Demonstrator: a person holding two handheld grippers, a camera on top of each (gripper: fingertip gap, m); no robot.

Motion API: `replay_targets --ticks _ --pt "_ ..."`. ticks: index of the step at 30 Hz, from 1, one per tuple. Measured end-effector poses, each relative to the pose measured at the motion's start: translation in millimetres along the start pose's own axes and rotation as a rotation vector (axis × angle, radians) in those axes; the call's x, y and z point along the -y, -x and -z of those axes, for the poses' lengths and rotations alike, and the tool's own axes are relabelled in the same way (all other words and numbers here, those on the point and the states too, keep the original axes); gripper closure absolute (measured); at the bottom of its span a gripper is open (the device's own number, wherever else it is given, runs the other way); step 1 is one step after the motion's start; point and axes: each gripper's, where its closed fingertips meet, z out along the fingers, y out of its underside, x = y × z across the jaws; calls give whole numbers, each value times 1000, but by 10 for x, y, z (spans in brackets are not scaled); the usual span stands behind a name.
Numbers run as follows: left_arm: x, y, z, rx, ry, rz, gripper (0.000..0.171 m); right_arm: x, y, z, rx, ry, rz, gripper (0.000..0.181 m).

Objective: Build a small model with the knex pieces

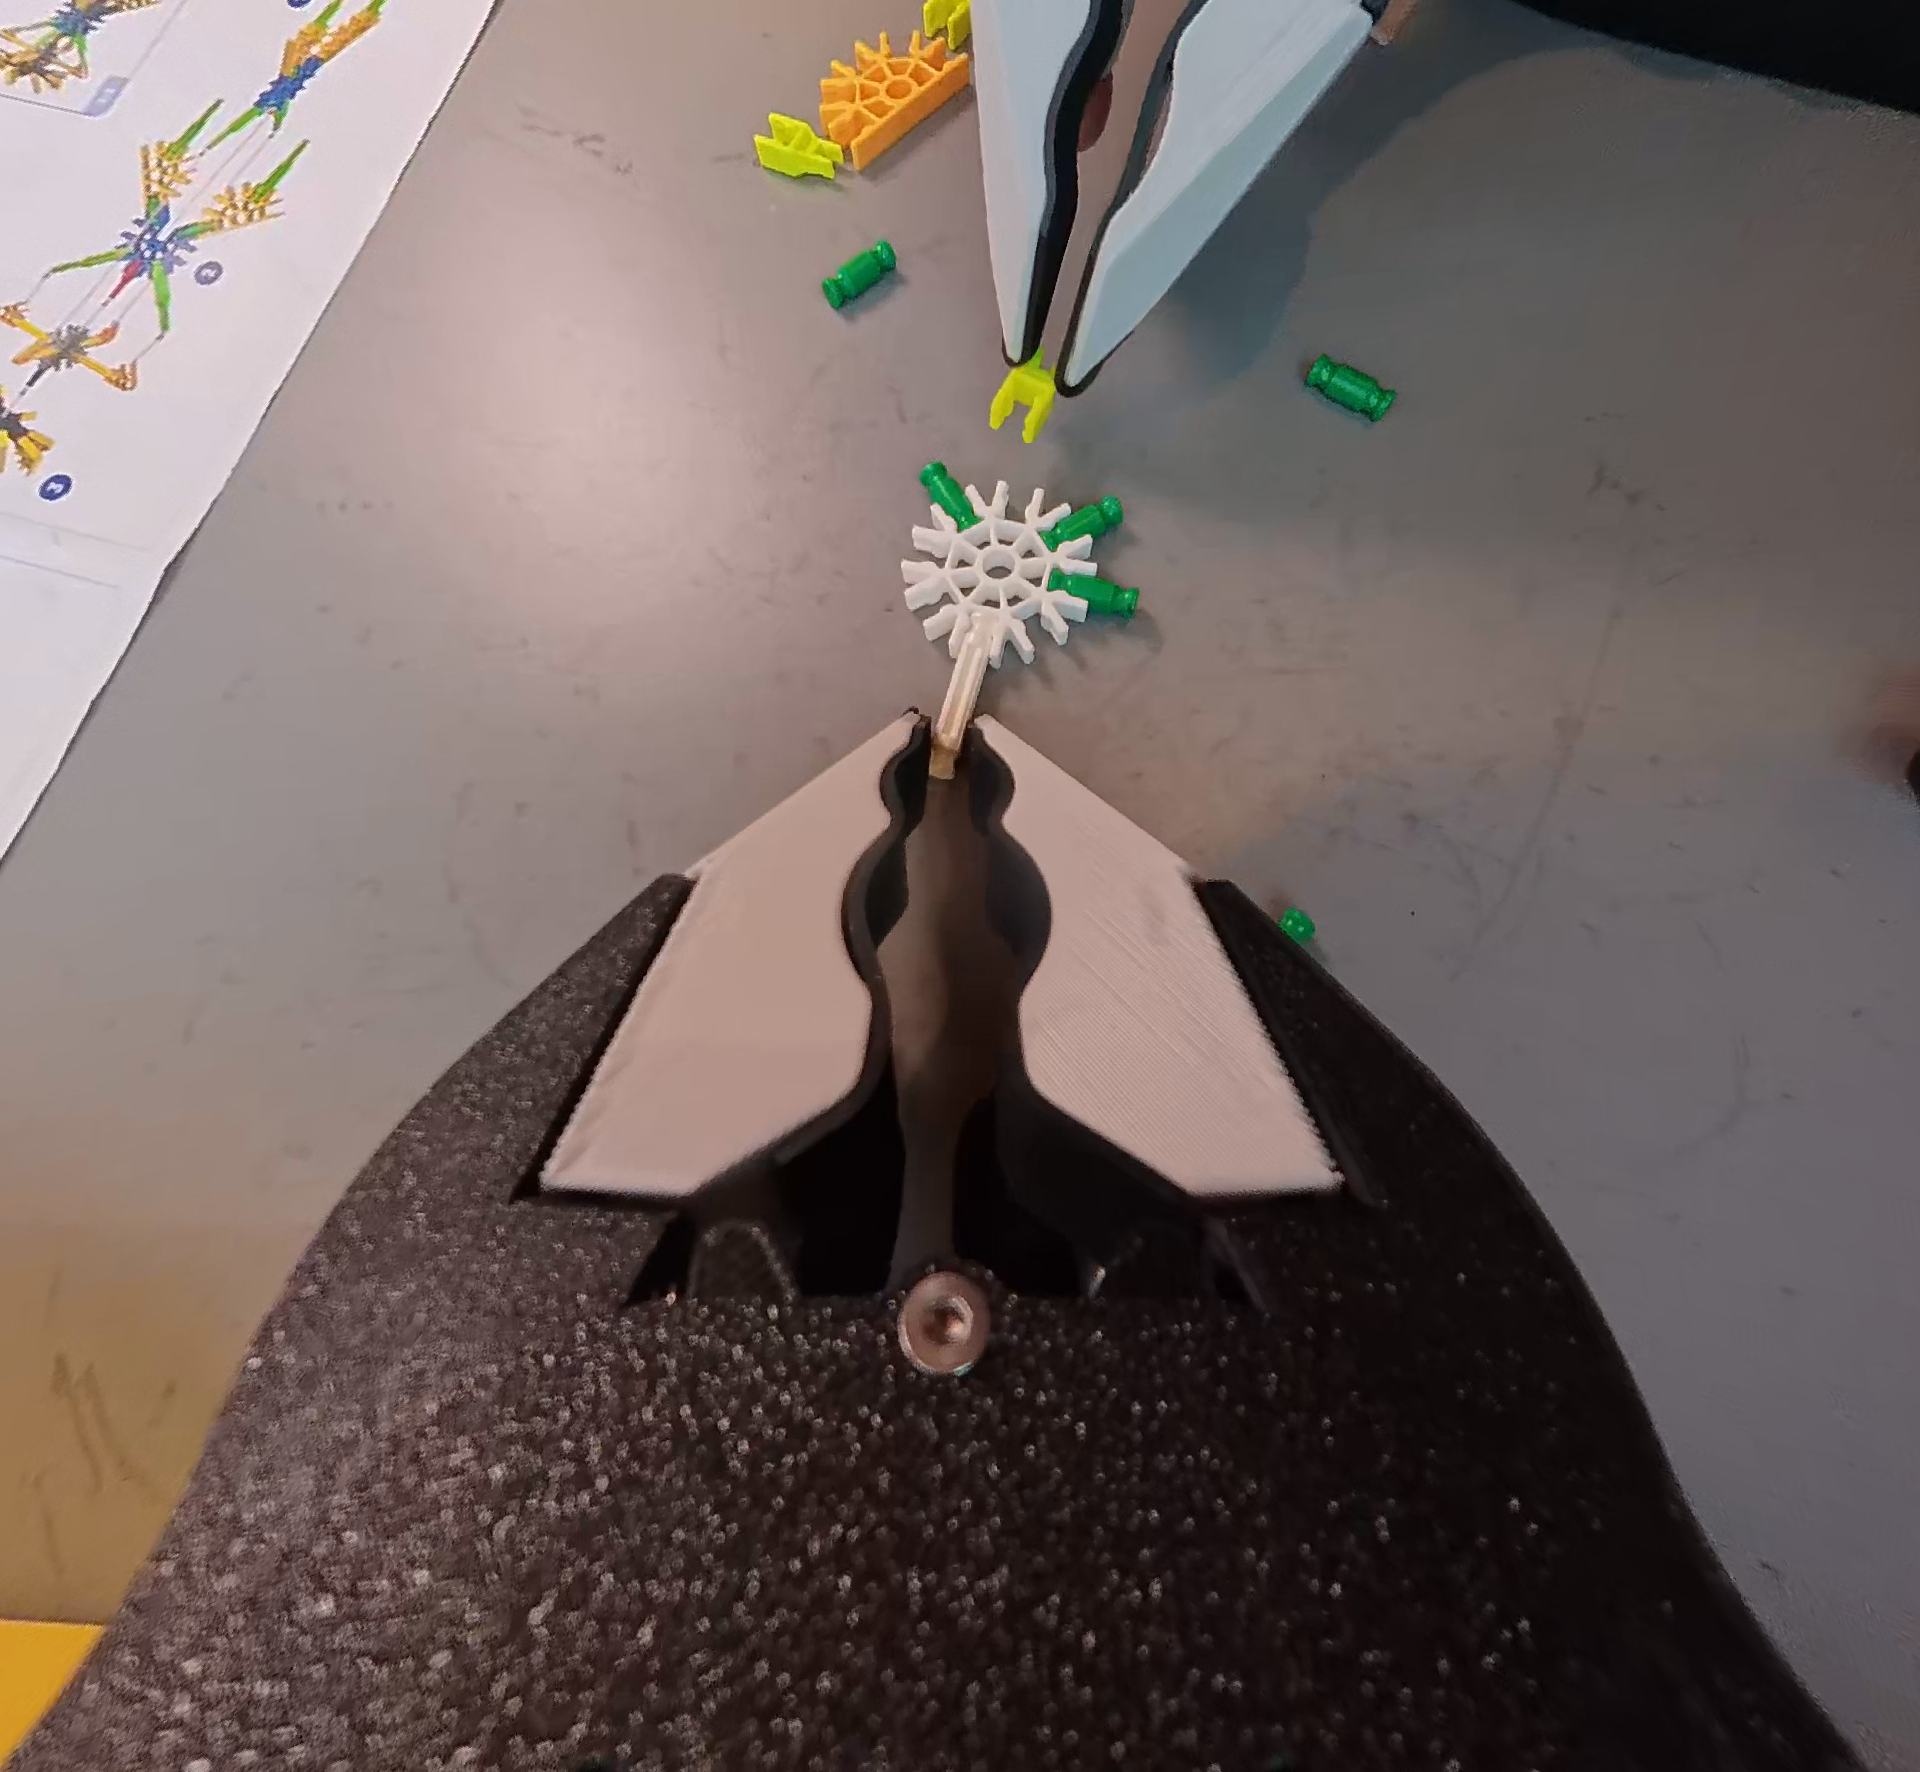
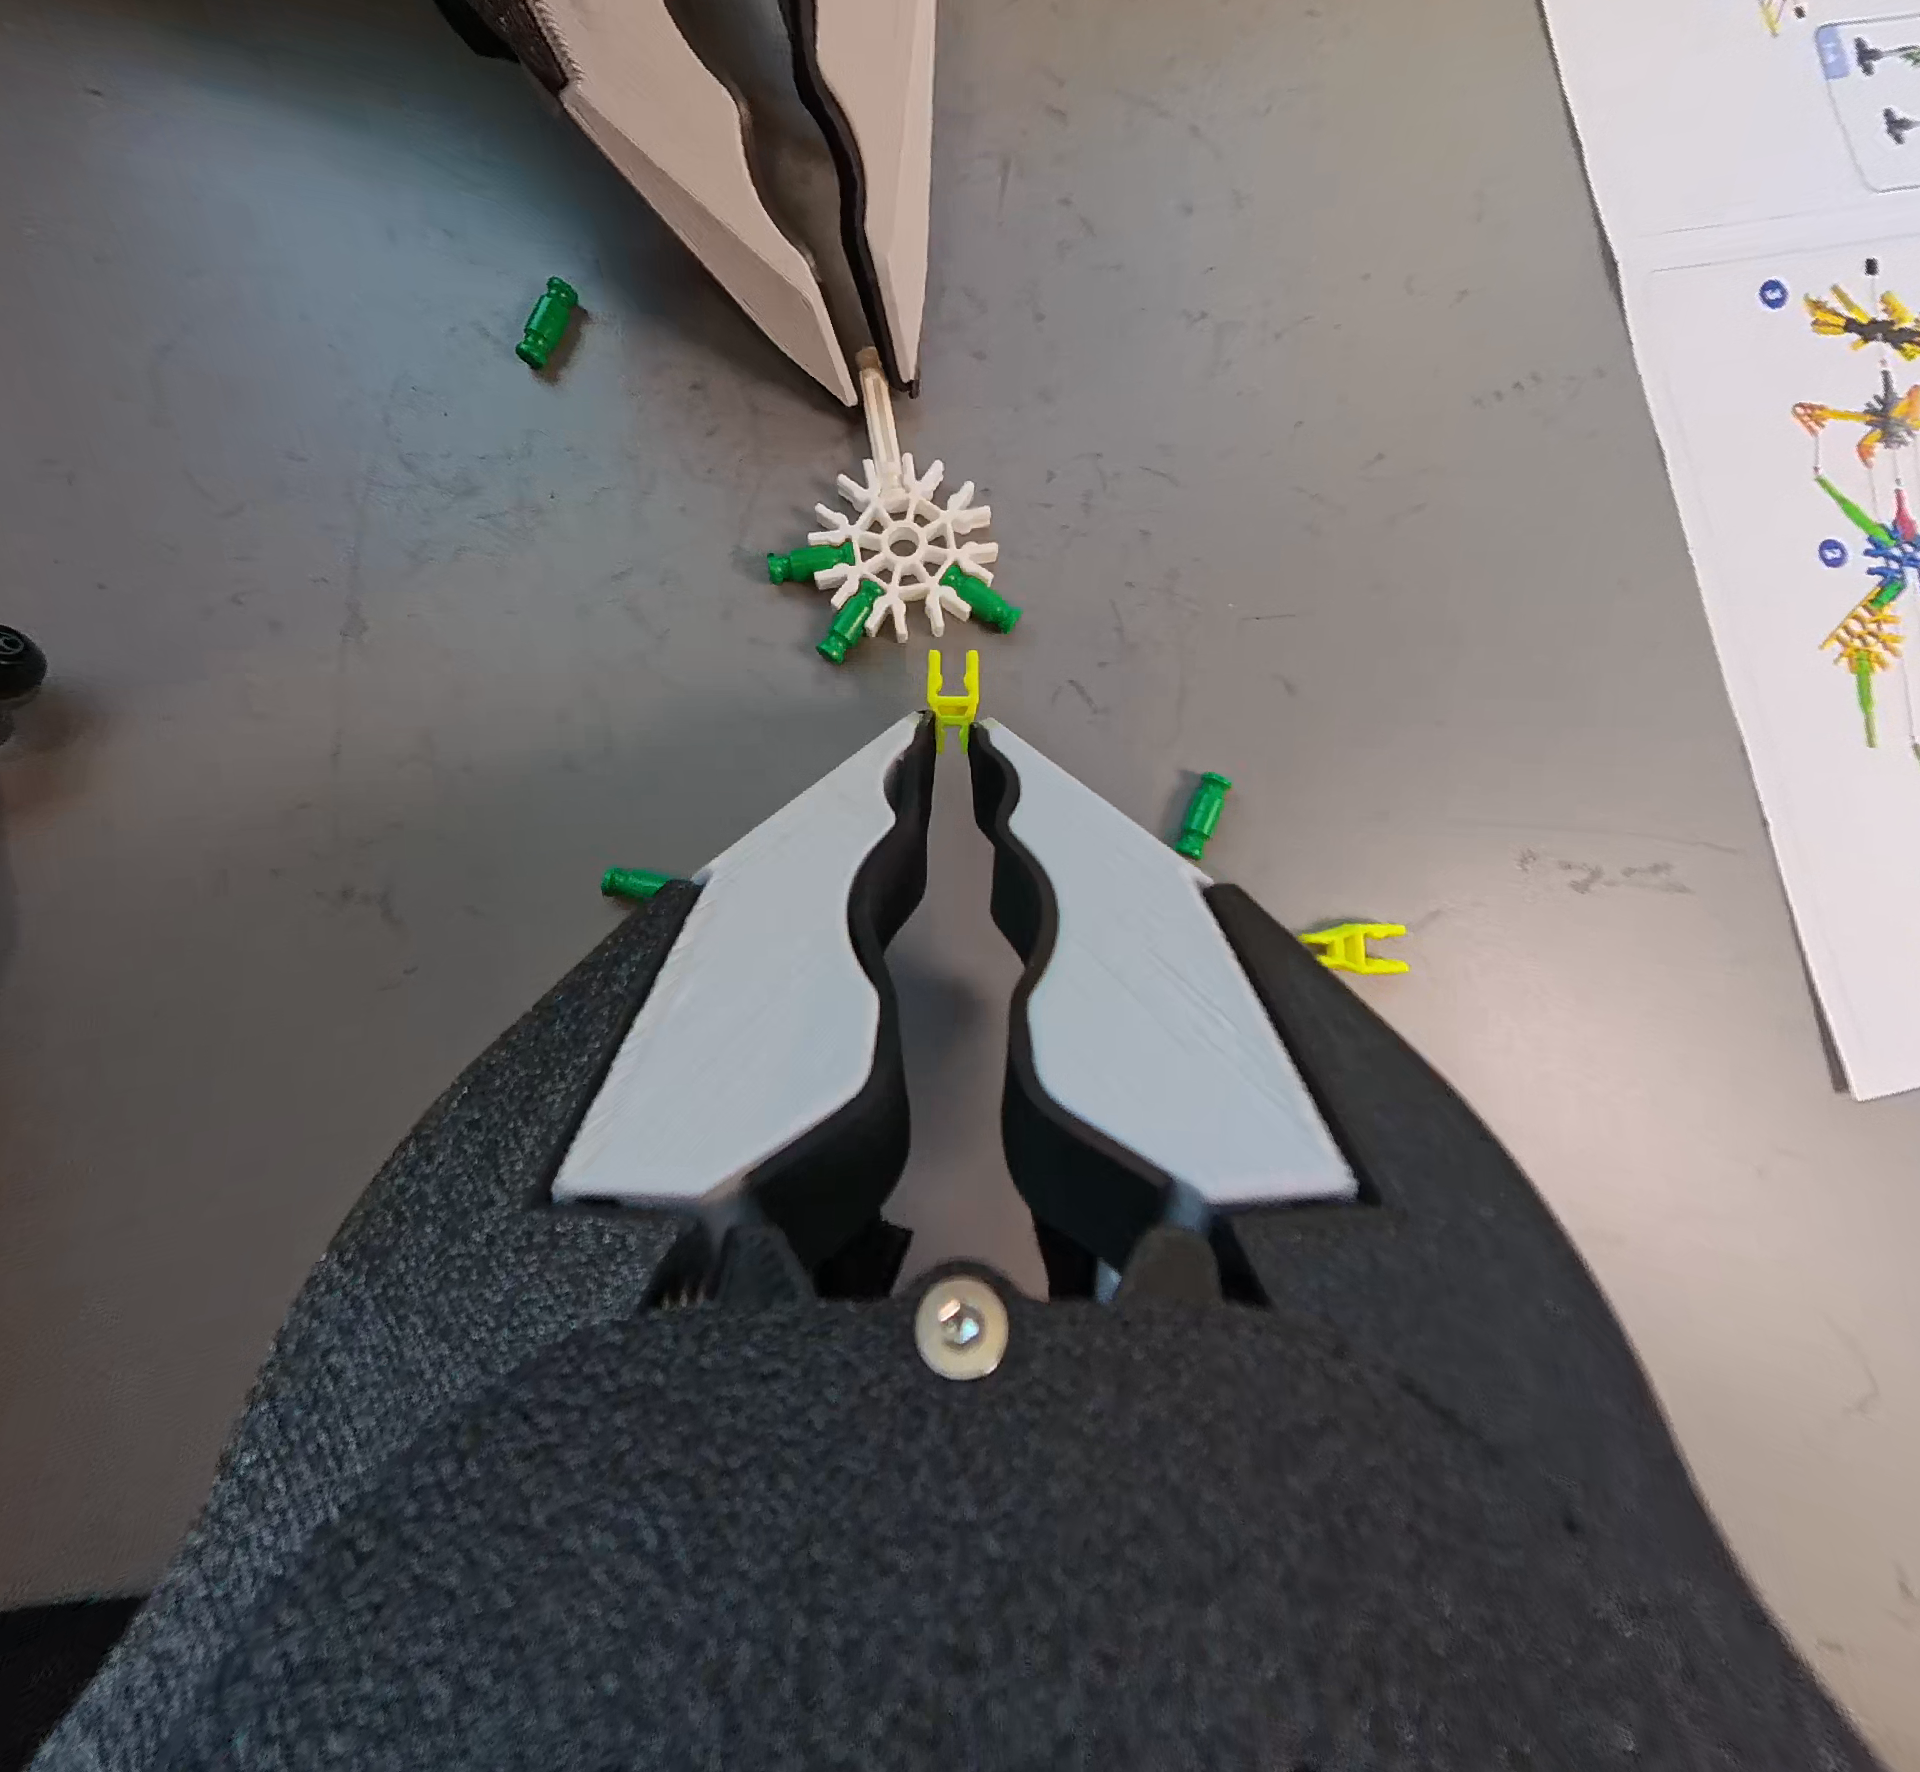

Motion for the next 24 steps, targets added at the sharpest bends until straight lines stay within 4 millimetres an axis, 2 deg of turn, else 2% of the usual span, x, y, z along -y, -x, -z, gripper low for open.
replay_targets --ticks 7,14,19,24 --pt "-12 -10 12 -18 -2 -13 165 -197 -246 35 -100 75 -84 176" --pt "-23 26 22 -52 -14 -30 165 -199 -263 36 -108 74 -89 172" --pt "-36 203 35 17 -14 1 161 -59 -269 65 -111 -2 -77 165" --pt "-57 430 75 138 -13 61 159 -29 -297 43 -137 -16 -47 165"
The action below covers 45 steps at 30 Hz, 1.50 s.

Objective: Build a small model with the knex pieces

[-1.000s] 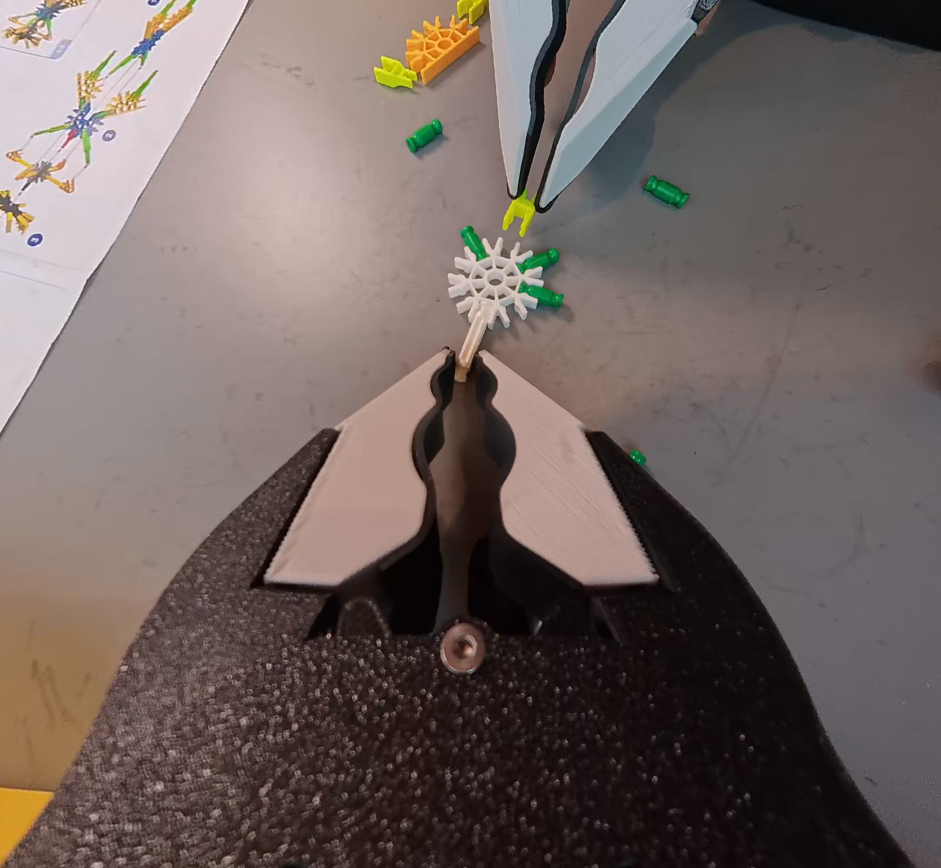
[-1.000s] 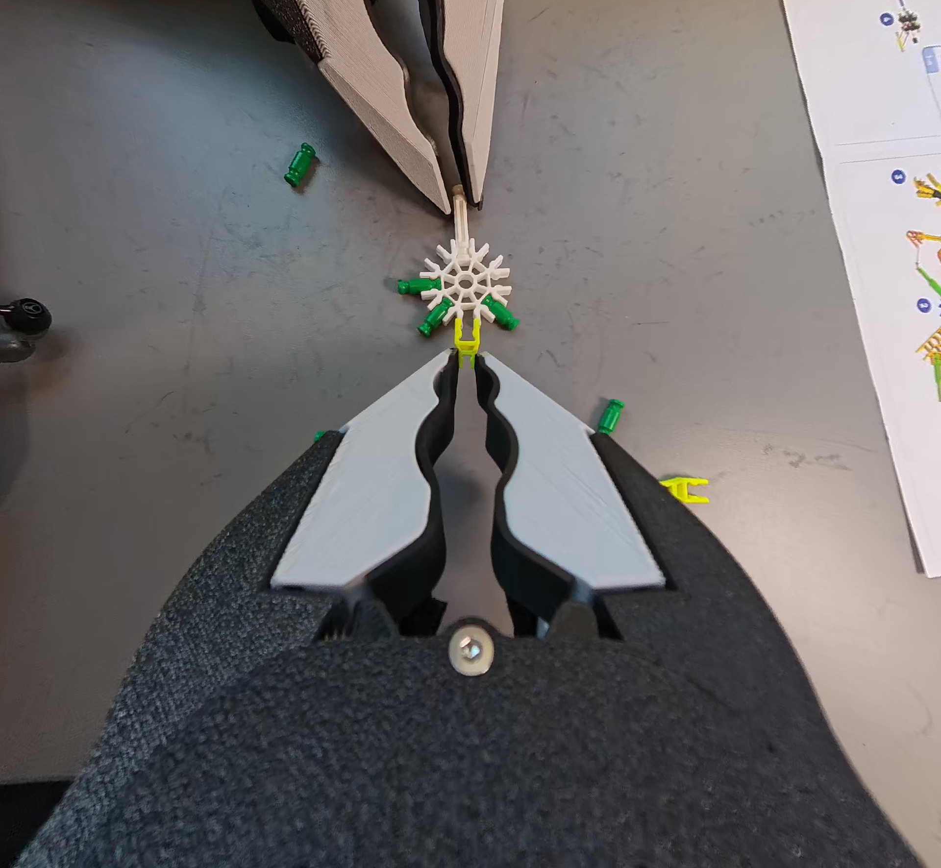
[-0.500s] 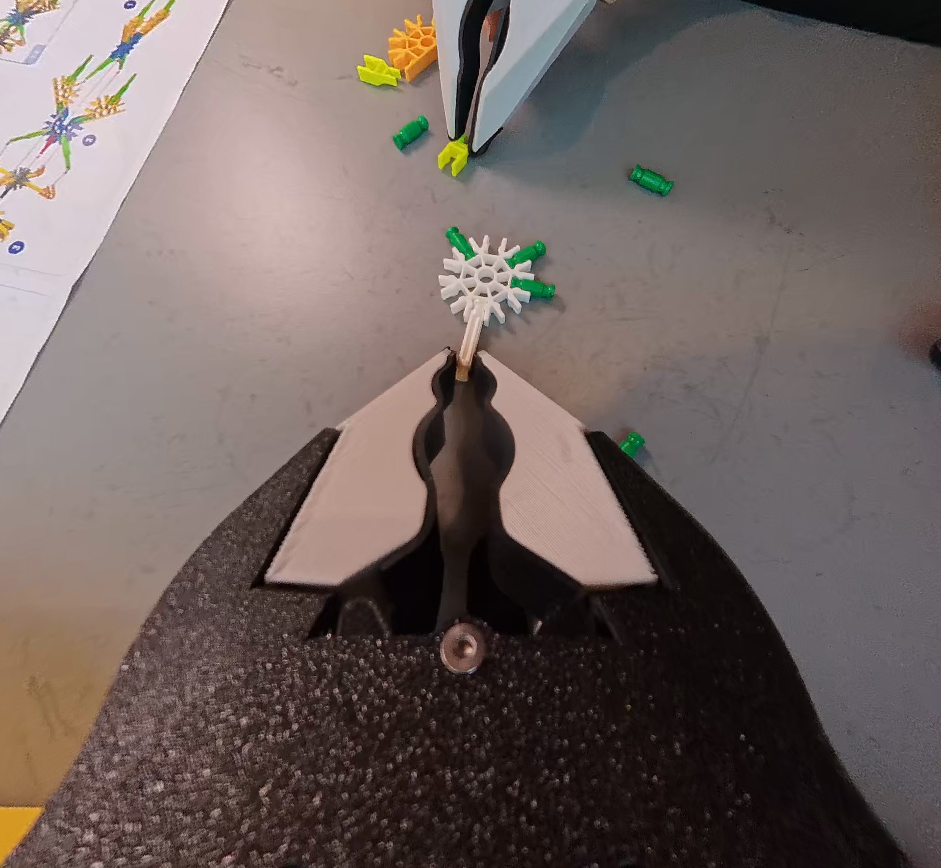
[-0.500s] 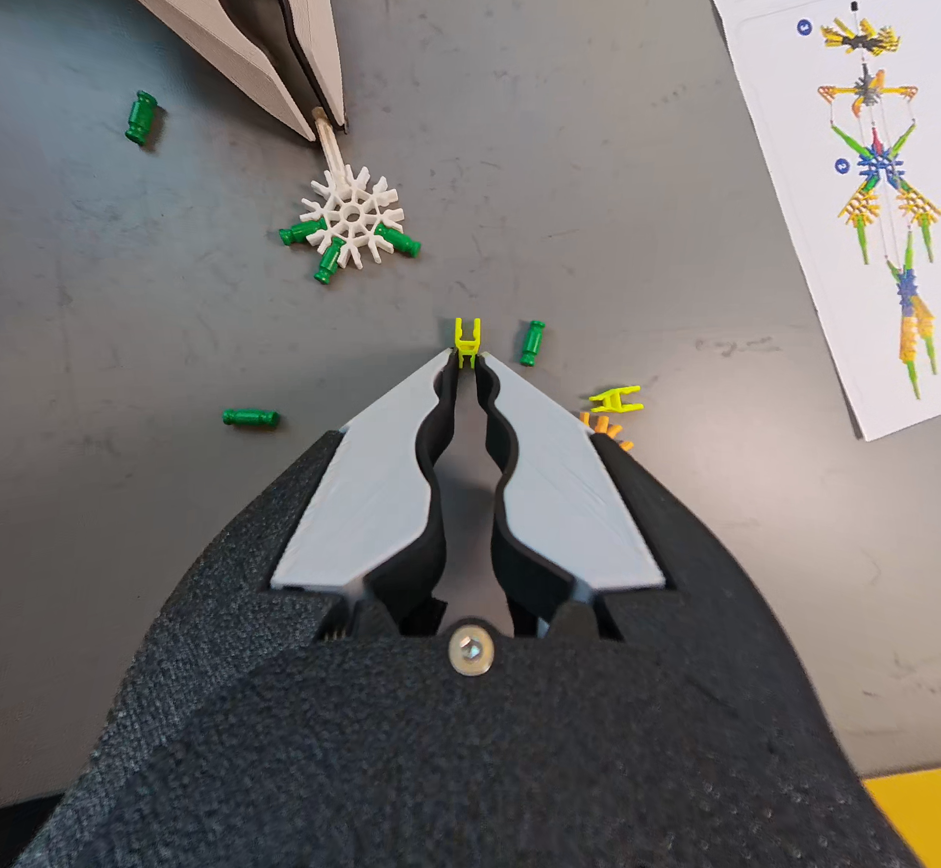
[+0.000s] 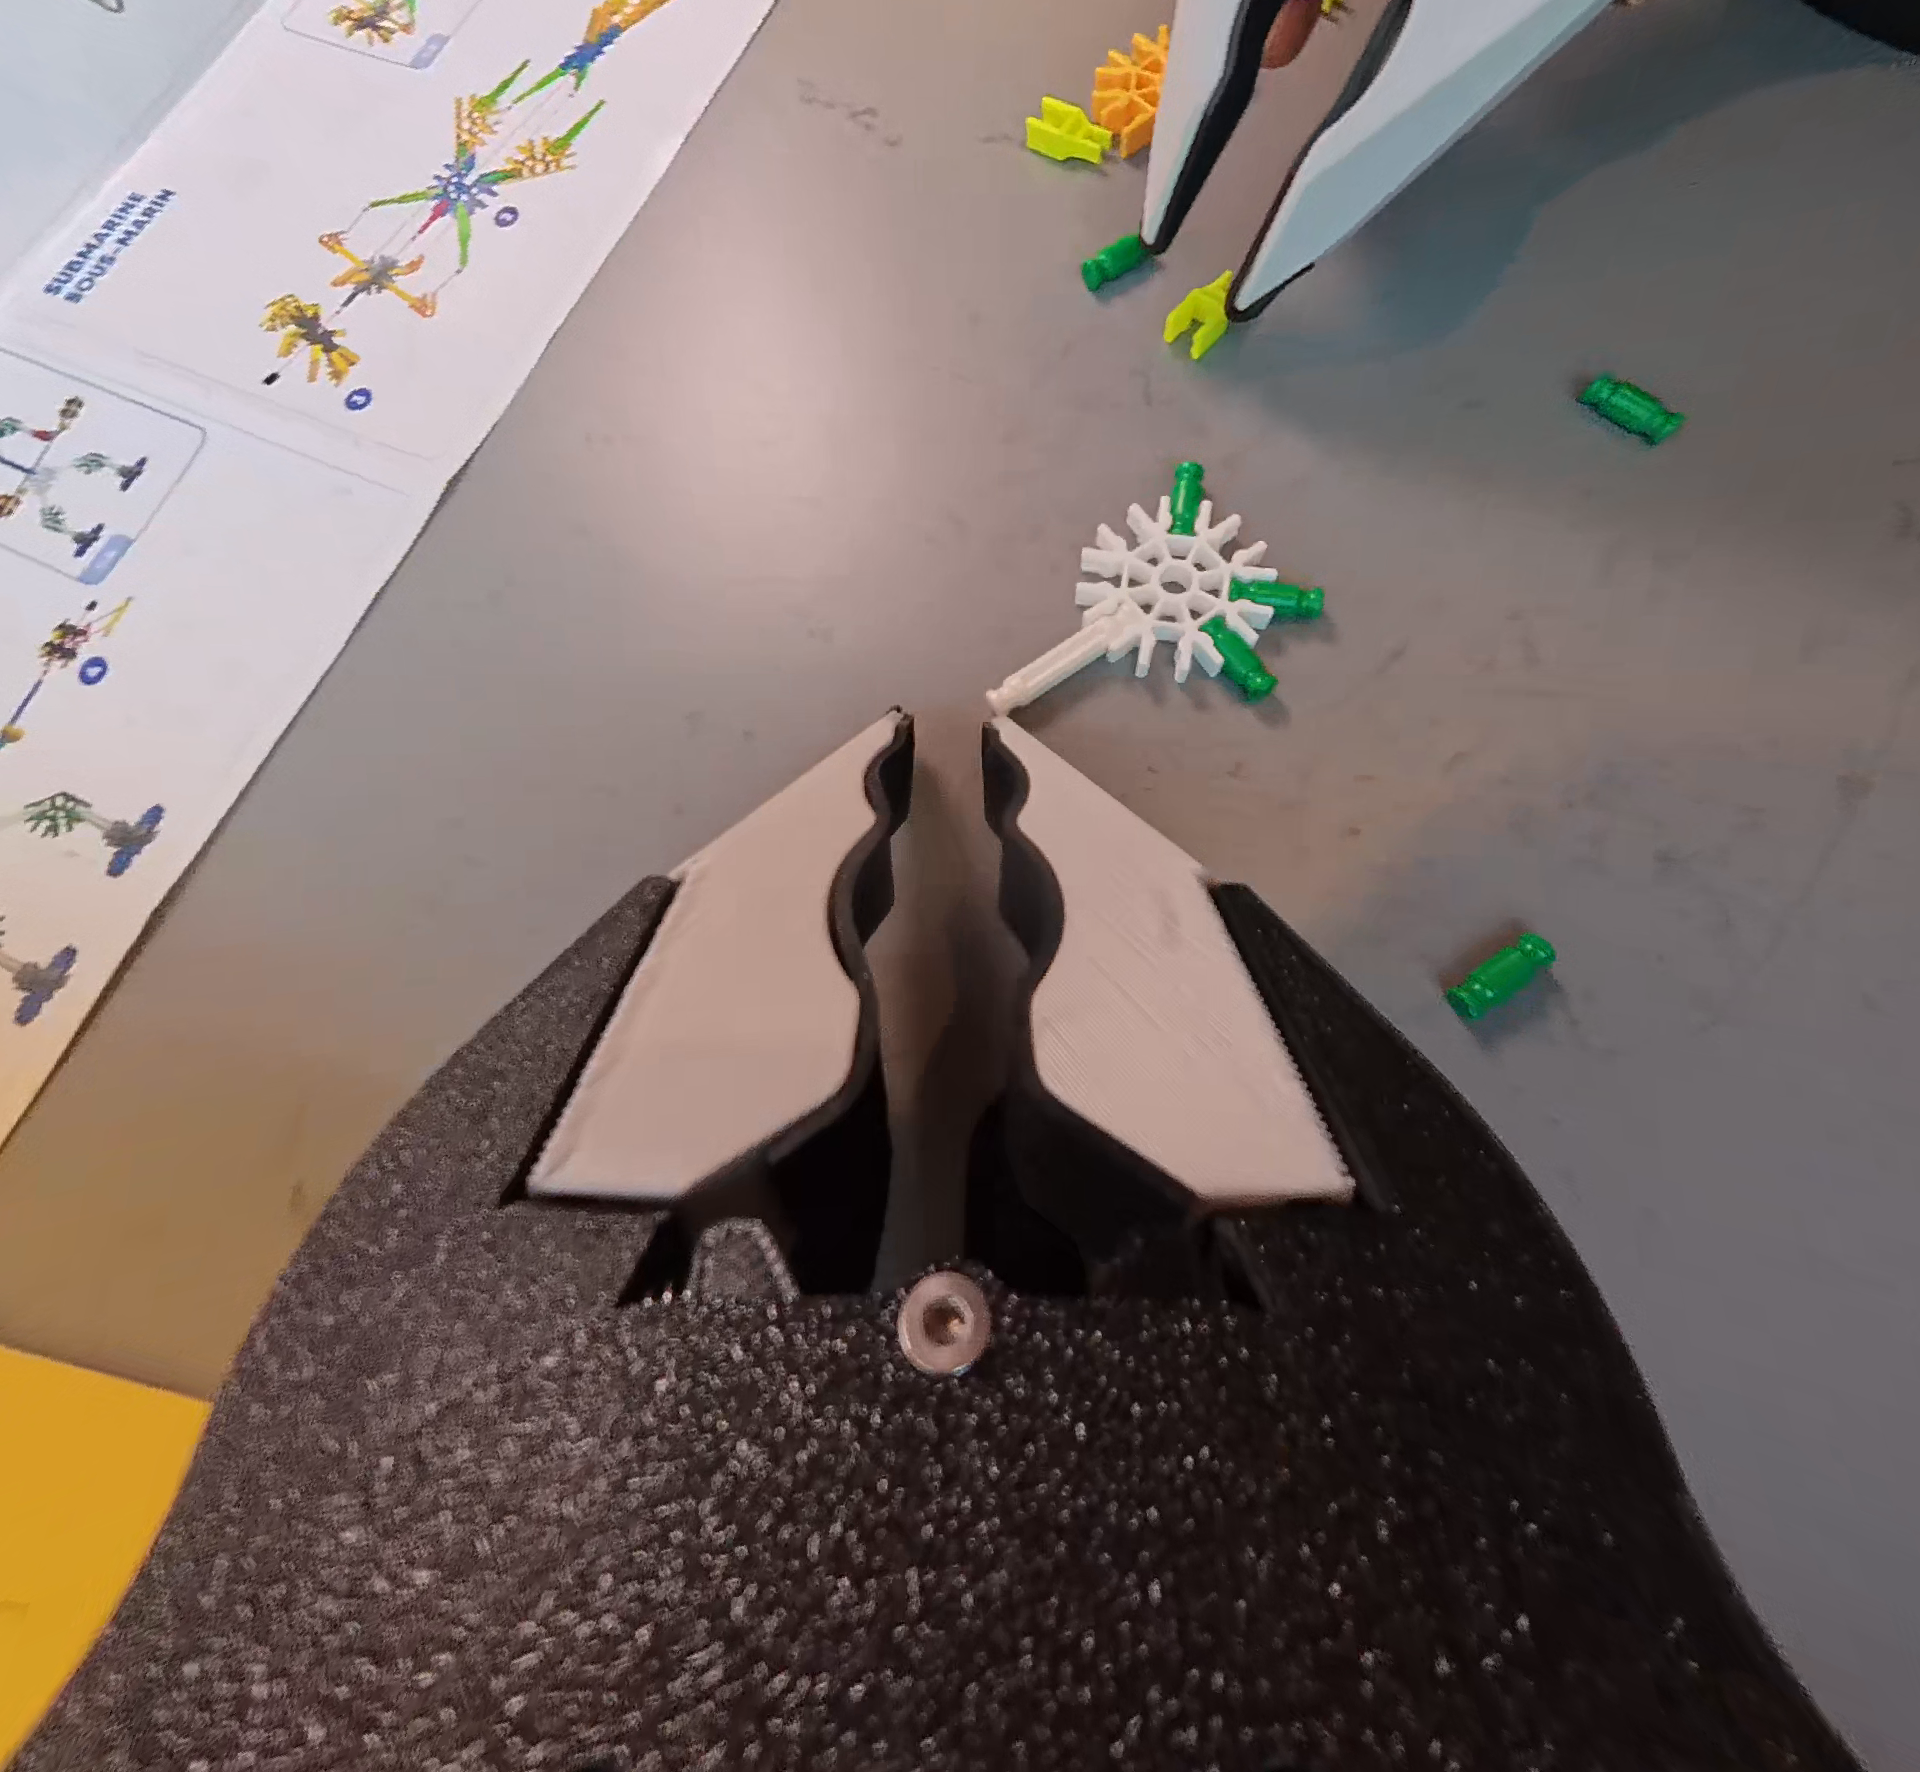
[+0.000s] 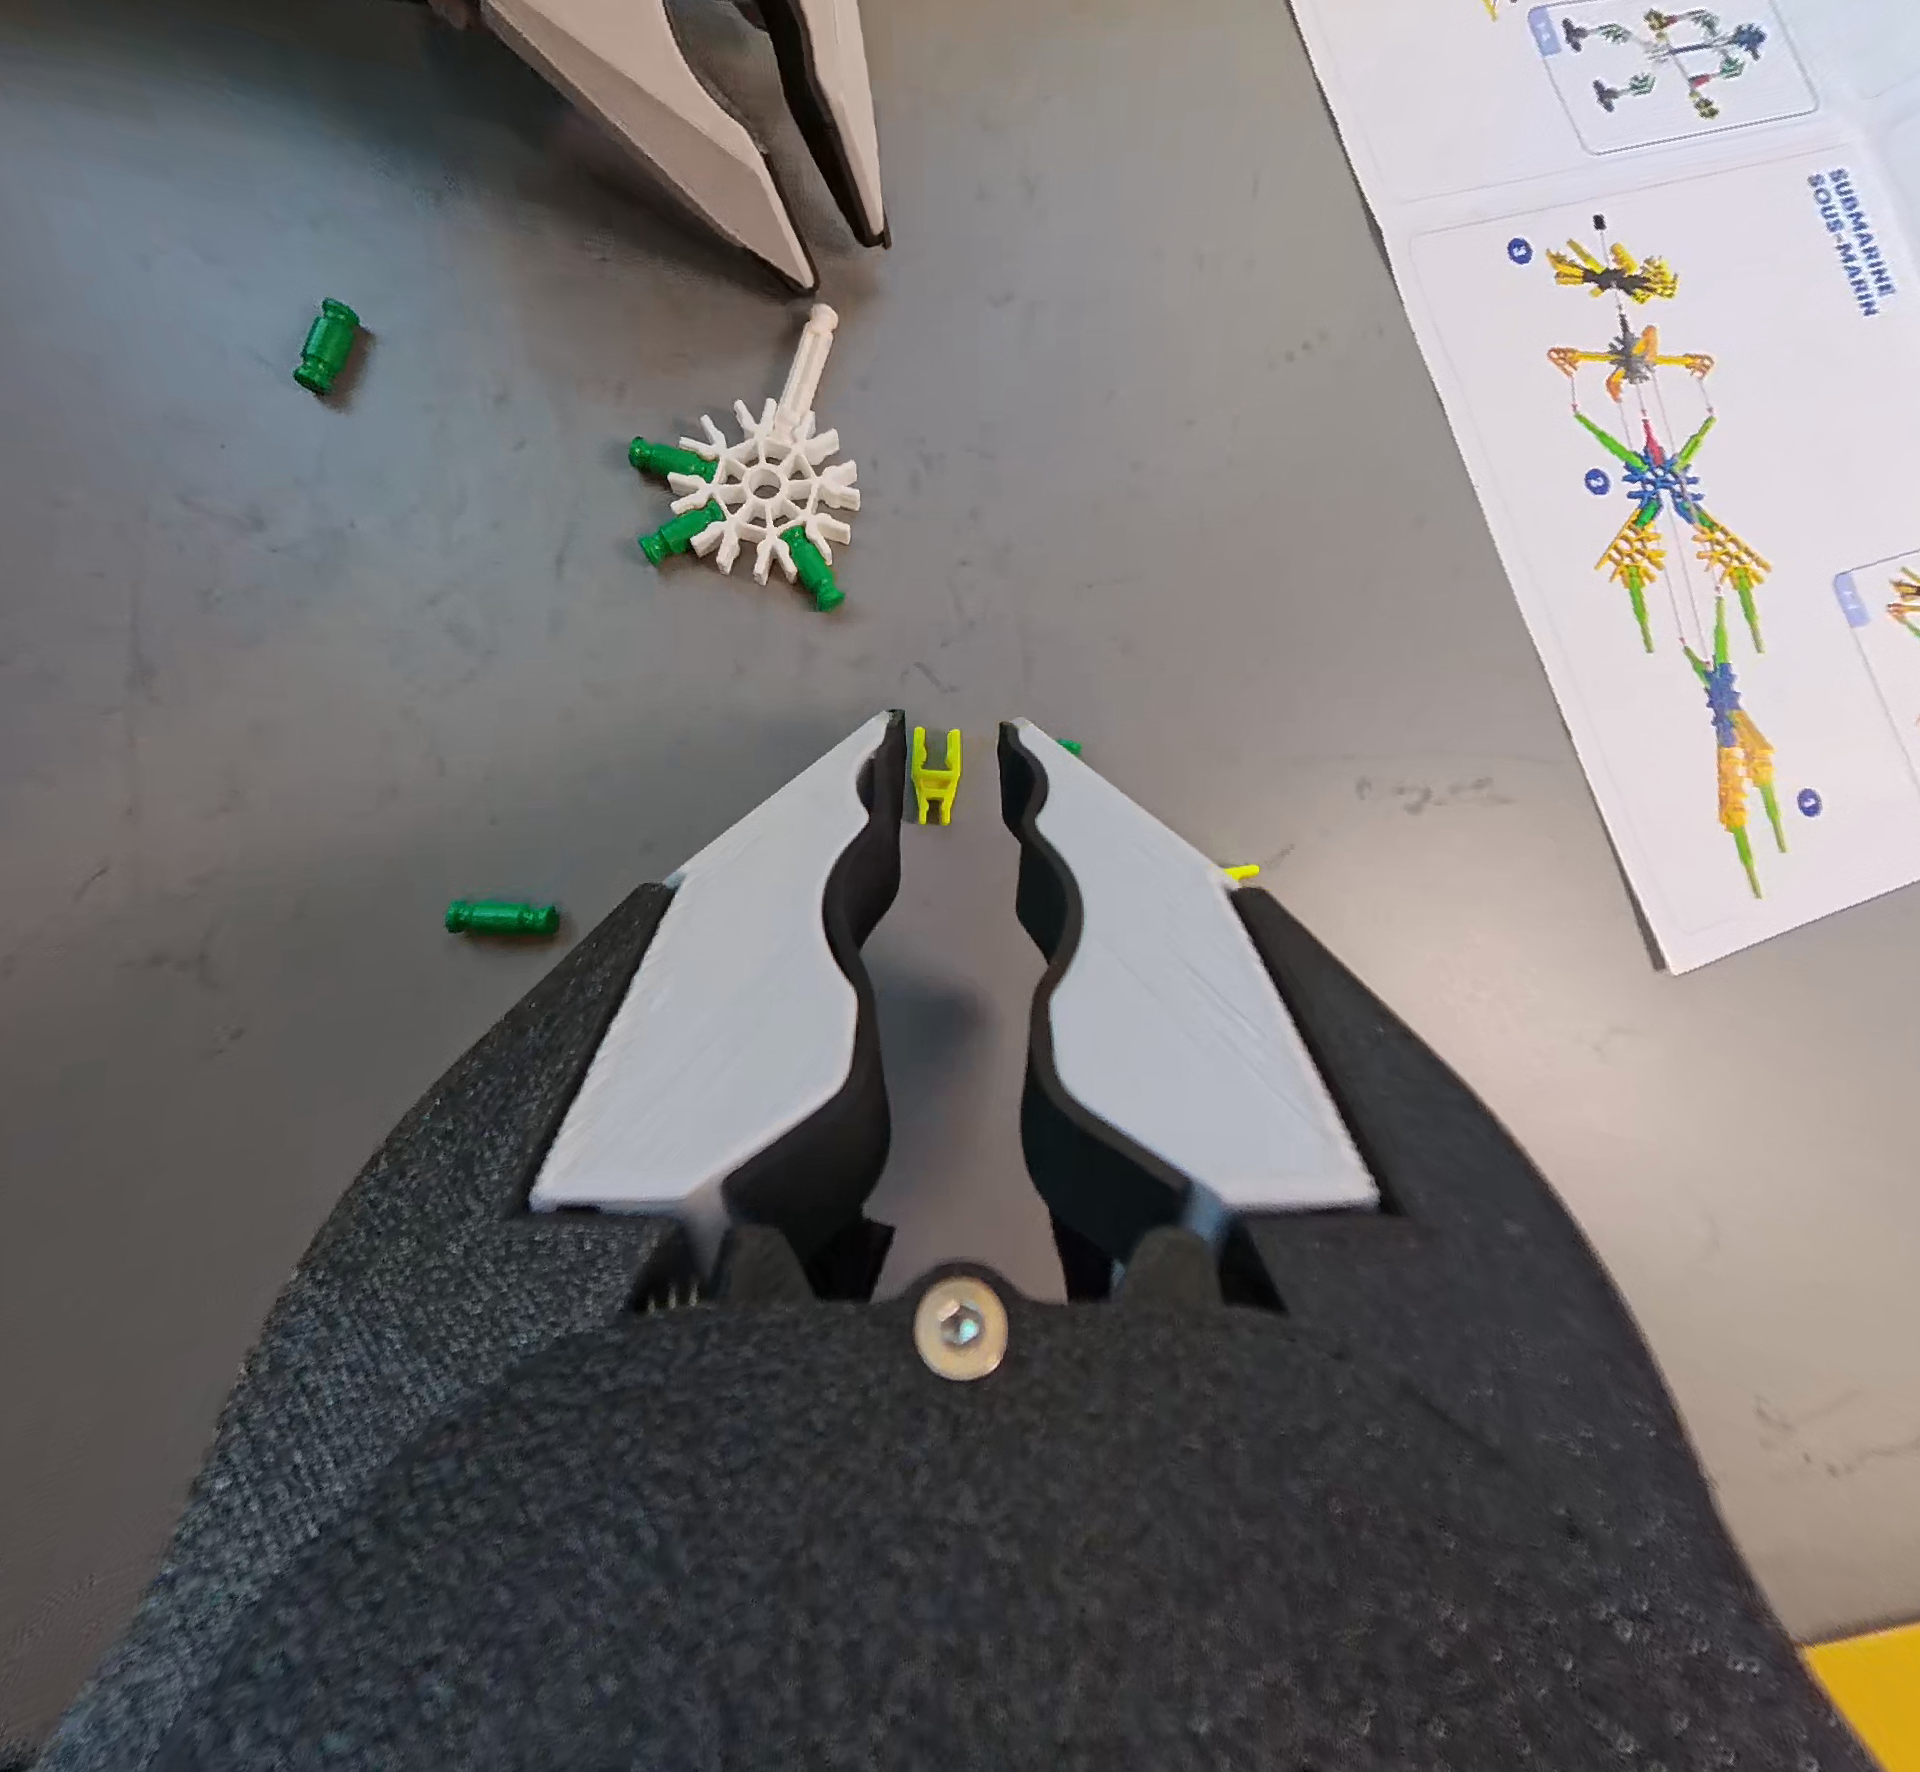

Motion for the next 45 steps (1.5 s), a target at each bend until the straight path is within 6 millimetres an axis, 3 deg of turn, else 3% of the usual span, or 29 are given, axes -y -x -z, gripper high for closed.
replay_targets --ticks 6,12,24,29,35,38,45 --pt "75 27 99 6 -50 50 159 72 8 -13 -8 -39 26 165" --pt "54 -261 107 -136 -27 20 168 65 41 -35 17 -41 23 164" --pt "100 -82 -125 -20 9 -5 161 153 271 -151 96 -42 61 163" --pt "134 -11 -63 4 -16 14 161 159 267 -221 69 -17 58 167" --pt "43 -368 62 -214 8 37 161 161 345 -242 71 15 74 177" --pt "-29 -416 40 -201 44 -11 160 175 397 -237 84 17 79 177" --pt "5 -422 4 -194 36 -18 161 175 437 -237 97 18 78 177"
